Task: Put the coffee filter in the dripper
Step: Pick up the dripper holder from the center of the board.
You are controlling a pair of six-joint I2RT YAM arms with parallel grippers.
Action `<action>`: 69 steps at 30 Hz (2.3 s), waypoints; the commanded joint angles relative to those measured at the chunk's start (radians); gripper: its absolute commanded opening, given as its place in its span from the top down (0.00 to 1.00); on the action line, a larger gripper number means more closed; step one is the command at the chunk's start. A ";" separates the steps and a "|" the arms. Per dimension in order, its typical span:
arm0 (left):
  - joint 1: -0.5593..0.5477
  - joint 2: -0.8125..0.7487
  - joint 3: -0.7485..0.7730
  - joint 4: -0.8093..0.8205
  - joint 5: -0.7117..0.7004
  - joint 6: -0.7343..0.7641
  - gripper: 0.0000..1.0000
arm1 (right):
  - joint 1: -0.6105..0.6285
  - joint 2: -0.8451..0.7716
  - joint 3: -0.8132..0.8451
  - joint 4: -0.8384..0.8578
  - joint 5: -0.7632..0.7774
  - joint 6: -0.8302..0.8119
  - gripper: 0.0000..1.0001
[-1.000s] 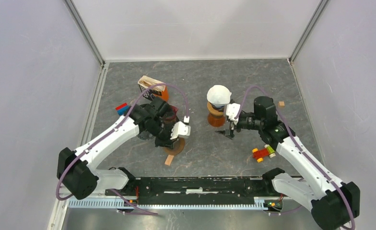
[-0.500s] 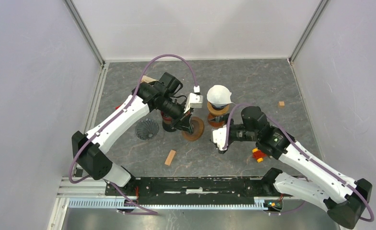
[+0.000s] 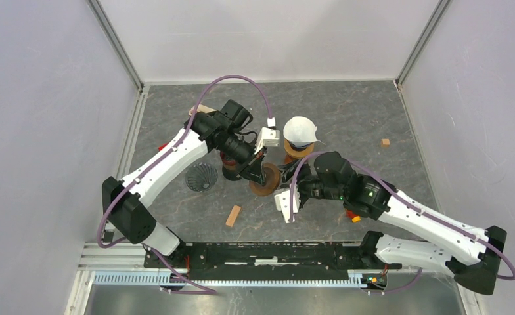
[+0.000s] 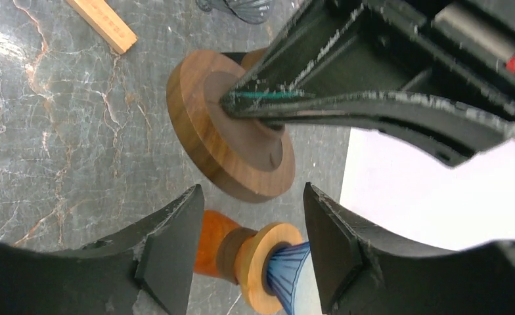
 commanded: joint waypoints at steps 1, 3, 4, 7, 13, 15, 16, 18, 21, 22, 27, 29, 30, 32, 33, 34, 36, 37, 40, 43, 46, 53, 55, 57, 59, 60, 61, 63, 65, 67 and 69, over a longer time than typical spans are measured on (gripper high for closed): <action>-0.006 0.008 0.007 -0.001 0.039 -0.038 0.98 | 0.048 0.045 0.064 -0.030 0.049 -0.046 0.42; -0.007 0.012 0.008 -0.007 0.037 -0.033 0.98 | 0.068 0.060 0.061 -0.034 0.073 -0.060 0.47; -0.007 0.014 0.011 -0.011 0.037 -0.032 0.98 | 0.075 0.066 0.057 -0.035 0.081 -0.066 0.48; -0.007 0.022 0.019 -0.026 0.040 -0.025 0.98 | 0.091 0.072 0.028 -0.018 0.115 -0.082 0.50; -0.007 0.027 0.014 -0.041 0.054 -0.017 0.98 | 0.112 0.079 0.003 0.035 0.171 -0.090 0.59; -0.007 0.031 0.011 -0.042 0.060 -0.019 0.98 | 0.120 0.091 0.002 0.037 0.170 -0.094 0.62; -0.008 0.033 0.010 -0.042 0.064 -0.022 0.98 | 0.124 0.095 0.000 0.039 0.172 -0.096 0.63; -0.008 0.037 0.012 -0.042 0.072 -0.026 0.98 | 0.129 0.102 -0.007 0.053 0.180 -0.099 0.69; -0.007 0.043 0.012 -0.042 0.080 -0.027 0.98 | 0.134 0.103 -0.011 0.064 0.173 -0.090 0.76; -0.007 0.043 0.012 -0.042 0.080 -0.026 0.98 | 0.132 0.101 -0.010 0.064 0.169 -0.084 0.79; -0.006 0.045 0.022 -0.042 0.063 -0.022 0.98 | 0.133 0.083 -0.003 0.053 0.149 -0.068 1.00; -0.005 0.044 0.037 -0.042 0.038 -0.020 0.89 | 0.132 0.076 -0.007 0.048 0.142 -0.065 1.00; -0.003 0.041 0.050 -0.042 0.023 -0.018 0.78 | 0.131 0.072 -0.011 0.048 0.140 -0.061 1.00; 0.004 0.032 0.073 -0.041 -0.004 -0.011 0.58 | 0.120 0.068 -0.017 0.050 0.128 -0.039 1.00; 0.011 0.024 0.090 -0.036 -0.027 -0.012 0.48 | 0.106 0.065 -0.020 0.052 0.111 -0.019 1.00; 0.021 0.011 0.102 -0.033 -0.041 -0.008 0.33 | 0.090 0.064 -0.019 0.054 0.089 0.008 1.00; 0.061 -0.023 0.123 -0.003 -0.067 -0.014 0.18 | 0.039 0.061 -0.013 0.054 0.017 0.065 1.00; 0.095 -0.047 0.128 0.017 -0.066 -0.018 0.16 | 0.010 0.061 -0.009 0.057 -0.027 0.095 1.00; 0.192 -0.119 0.109 0.072 -0.055 -0.035 0.12 | -0.076 0.067 -0.002 0.071 -0.180 0.210 1.00; 0.212 -0.185 0.060 0.076 -0.070 -0.010 0.13 | -0.146 0.097 0.009 0.109 -0.319 0.360 1.00; 0.211 -0.254 -0.010 0.088 -0.064 -0.003 0.15 | -0.204 0.158 0.047 0.155 -0.445 0.516 1.00; 0.212 -0.415 -0.205 0.237 -0.154 -0.058 0.17 | -0.283 0.276 0.106 0.363 -0.699 0.890 1.00; 0.213 -0.430 -0.230 0.243 -0.157 -0.084 0.17 | -0.294 0.293 0.097 0.421 -0.723 0.965 1.00; 0.214 -0.438 -0.252 0.251 -0.151 -0.104 0.19 | -0.304 0.304 0.083 0.471 -0.743 1.010 1.00; 0.214 -0.440 -0.267 0.270 -0.148 -0.124 0.24 | -0.313 0.306 0.063 0.528 -0.771 1.069 1.00; 0.214 -0.437 -0.270 0.272 -0.143 -0.129 0.26 | -0.317 0.307 0.053 0.554 -0.777 1.096 1.00; 0.214 -0.432 -0.271 0.271 -0.139 -0.132 0.30 | -0.323 0.304 0.047 0.567 -0.781 1.107 1.00; 0.214 -0.426 -0.272 0.271 -0.126 -0.138 0.38 | -0.331 0.303 0.042 0.575 -0.785 1.113 1.00; 0.214 -0.420 -0.272 0.270 -0.108 -0.142 0.46 | -0.338 0.299 0.035 0.582 -0.788 1.118 1.00; 0.214 -0.417 -0.266 0.267 -0.107 -0.143 0.48 | -0.344 0.295 0.030 0.582 -0.785 1.113 1.00; 0.215 -0.415 -0.255 0.261 -0.114 -0.143 0.48 | -0.348 0.292 0.028 0.573 -0.782 1.105 1.00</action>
